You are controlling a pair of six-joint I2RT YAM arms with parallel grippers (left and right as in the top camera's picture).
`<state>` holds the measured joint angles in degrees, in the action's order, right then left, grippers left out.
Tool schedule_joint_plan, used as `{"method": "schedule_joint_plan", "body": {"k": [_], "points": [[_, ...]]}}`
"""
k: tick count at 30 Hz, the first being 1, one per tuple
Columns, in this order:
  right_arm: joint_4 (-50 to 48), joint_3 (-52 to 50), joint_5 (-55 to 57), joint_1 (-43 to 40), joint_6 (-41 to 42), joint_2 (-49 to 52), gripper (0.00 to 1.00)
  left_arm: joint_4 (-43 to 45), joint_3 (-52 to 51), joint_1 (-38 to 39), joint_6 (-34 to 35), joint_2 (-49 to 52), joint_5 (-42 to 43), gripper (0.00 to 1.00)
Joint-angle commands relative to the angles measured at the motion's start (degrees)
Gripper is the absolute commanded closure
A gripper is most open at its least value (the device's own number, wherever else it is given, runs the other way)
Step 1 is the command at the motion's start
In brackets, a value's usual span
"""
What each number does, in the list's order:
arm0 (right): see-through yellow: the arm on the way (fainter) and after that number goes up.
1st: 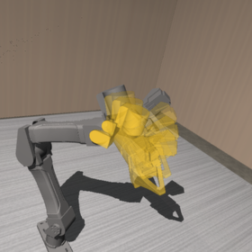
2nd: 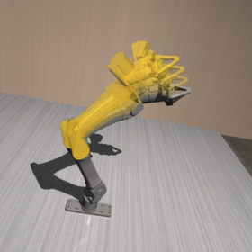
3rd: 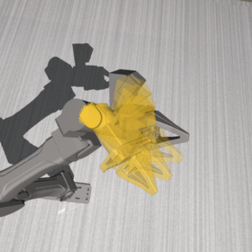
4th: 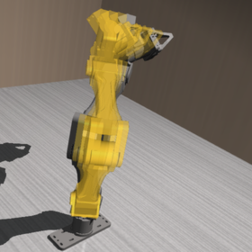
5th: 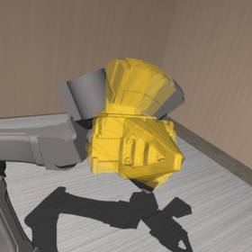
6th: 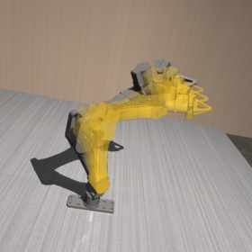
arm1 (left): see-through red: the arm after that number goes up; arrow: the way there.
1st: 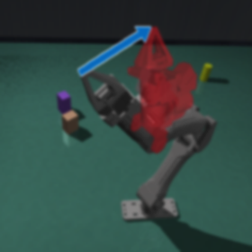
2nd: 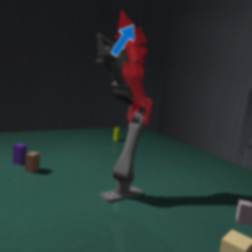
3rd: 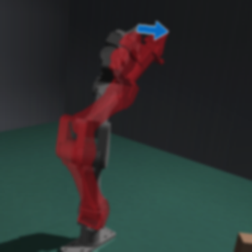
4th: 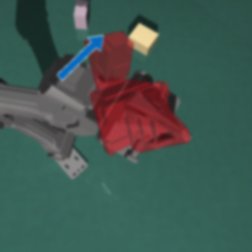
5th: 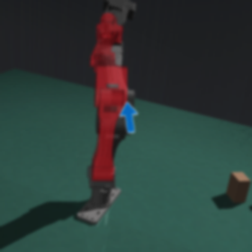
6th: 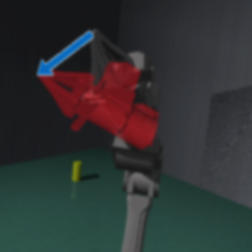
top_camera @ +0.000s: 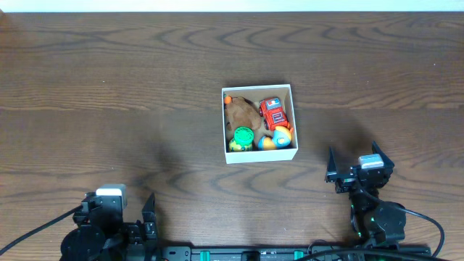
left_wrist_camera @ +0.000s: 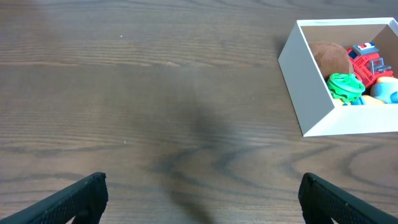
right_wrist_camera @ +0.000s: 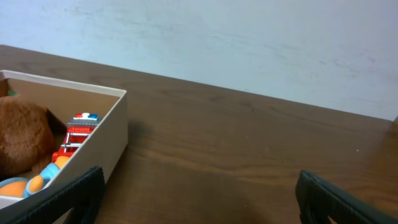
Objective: Pack container
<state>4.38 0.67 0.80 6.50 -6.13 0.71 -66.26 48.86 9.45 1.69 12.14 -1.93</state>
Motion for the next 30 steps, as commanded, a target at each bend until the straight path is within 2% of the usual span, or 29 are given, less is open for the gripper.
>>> {"method": "schedule_joint_plan", "body": {"k": [1,14,20,25,30], "points": [[-0.1,-0.3,-0.6,-0.7,-0.8,-0.4,0.01,-0.1,0.0,0.1,0.5,-0.2,-0.7,0.02],[-0.1,-0.3,-0.6,-0.7,-0.8,-0.4,0.01,-0.1,0.0,0.0,0.5,-0.3,-0.7,0.02],[-0.1,-0.3,-0.6,-0.7,-0.8,-0.4,0.01,0.3,-0.8,-4.1,0.5,-2.5,-0.2,0.02],[-0.1,-0.3,-0.6,-0.7,-0.8,-0.4,0.01,3.9,-8.9,-7.2,0.5,-8.2,0.0,0.02],[-0.1,-0.3,-0.6,-0.7,-0.8,-0.4,0.01,12.8,-19.2,-7.8,0.5,-11.4,0.0,0.02]]}}
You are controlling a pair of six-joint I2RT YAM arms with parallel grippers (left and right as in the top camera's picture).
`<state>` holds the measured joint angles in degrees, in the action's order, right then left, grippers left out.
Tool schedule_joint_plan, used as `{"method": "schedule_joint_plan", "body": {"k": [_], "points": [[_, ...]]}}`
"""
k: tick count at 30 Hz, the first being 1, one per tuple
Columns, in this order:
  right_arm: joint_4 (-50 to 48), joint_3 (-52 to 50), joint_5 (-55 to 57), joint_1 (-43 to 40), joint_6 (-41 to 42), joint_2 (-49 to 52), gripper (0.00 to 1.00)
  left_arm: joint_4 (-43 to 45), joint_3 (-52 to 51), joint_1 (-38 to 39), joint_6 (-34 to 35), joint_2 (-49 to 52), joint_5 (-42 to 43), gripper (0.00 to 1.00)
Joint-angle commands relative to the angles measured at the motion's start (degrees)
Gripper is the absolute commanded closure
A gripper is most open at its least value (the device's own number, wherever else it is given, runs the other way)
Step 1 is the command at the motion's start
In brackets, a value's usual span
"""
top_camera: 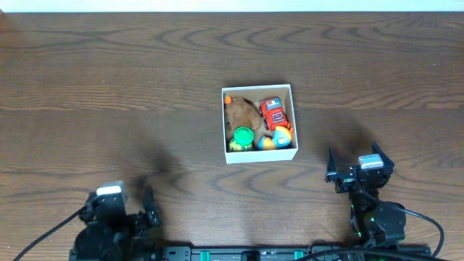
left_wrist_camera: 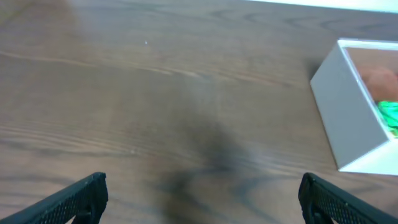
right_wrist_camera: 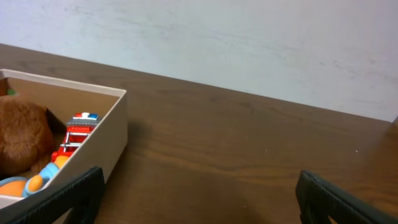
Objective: Pack container
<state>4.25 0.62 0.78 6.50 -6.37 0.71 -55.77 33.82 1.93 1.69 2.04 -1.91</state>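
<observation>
A white open box [top_camera: 293, 119] stands at the table's middle, holding a brown plush [top_camera: 240, 111], a red toy truck [top_camera: 272, 113], a green toy [top_camera: 242, 137] and an orange-and-blue ball [top_camera: 280, 136]. My left gripper [left_wrist_camera: 202, 198] sits open and empty at the near left edge, far from the box [left_wrist_camera: 348, 115]. At the near right my right gripper [right_wrist_camera: 198, 196] is open and empty, with the box [right_wrist_camera: 102, 134] to its left; the truck [right_wrist_camera: 78, 132] and plush [right_wrist_camera: 22, 137] show inside.
Dark wooden table [top_camera: 109, 87] all around the box. A pale wall [right_wrist_camera: 249, 43] rises behind the table's far edge in the right wrist view. Arm bases and cables [top_camera: 217, 254] line the near edge.
My left arm has drawn back toward the near edge, and its view has tilted up so the box sits further right in it. The right arm and the box contents have not moved.
</observation>
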Motion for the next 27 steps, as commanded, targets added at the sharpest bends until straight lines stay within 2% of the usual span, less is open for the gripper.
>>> {"method": "schedule_joint_plan", "body": {"k": [1,4,13,17,27], "points": [[0.0,-0.3,-0.6,-0.7,-0.5,-0.4,0.01,3.9,-6.2,-0.3,0.5,-1.6,-0.1,0.02],[0.0,-0.3,-0.6,-0.7,-0.5,-0.4,0.01,10.7,-12.1,-0.3,0.5,-1.9,-0.1,0.02],[0.0,-0.3,-0.6,-0.7,-0.5,-0.4,0.01,42.6,-29.0,-0.3,0.5,-1.9,-0.3,0.02],[0.0,-0.3,-0.6,-0.7,-0.5,-0.4,0.01,48.7,-32.2,-0.3,0.2,-1.9,-0.4,0.02],[0.0,-0.3,-0.6,-0.7,-0.5,-0.4,0.01,51.8,-33.6,-0.3,-1.9,-1.9,-0.7,0.02]]}}
